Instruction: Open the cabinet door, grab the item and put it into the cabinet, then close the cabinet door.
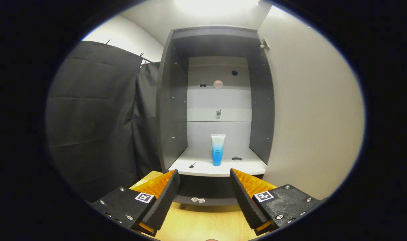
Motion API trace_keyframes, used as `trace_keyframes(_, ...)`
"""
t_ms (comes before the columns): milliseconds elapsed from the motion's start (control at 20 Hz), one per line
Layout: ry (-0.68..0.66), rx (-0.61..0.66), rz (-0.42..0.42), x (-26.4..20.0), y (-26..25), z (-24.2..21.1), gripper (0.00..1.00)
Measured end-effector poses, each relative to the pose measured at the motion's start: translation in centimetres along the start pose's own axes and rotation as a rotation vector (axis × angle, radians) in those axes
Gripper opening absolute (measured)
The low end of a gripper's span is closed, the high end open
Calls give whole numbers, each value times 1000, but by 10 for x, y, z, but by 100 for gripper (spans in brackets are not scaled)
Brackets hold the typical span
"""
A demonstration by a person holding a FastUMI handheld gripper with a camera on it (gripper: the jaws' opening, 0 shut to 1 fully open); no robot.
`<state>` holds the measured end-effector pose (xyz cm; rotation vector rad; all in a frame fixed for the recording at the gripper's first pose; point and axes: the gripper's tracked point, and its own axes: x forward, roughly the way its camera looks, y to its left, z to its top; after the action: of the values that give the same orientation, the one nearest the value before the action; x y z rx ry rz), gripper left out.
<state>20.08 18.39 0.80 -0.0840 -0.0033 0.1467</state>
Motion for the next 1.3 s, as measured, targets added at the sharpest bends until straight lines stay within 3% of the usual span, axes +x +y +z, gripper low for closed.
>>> trace_keyframes(400,5,157,27,-125,11,-1,93)
trace_keyframes(700,11,56,-23,-170,-39,4,93)
trace_keyframes(900,-21,-22,-79,-200,-100,14,93)
trace_keyframes(1300,-32,36,-243,-224,-250,12,93)
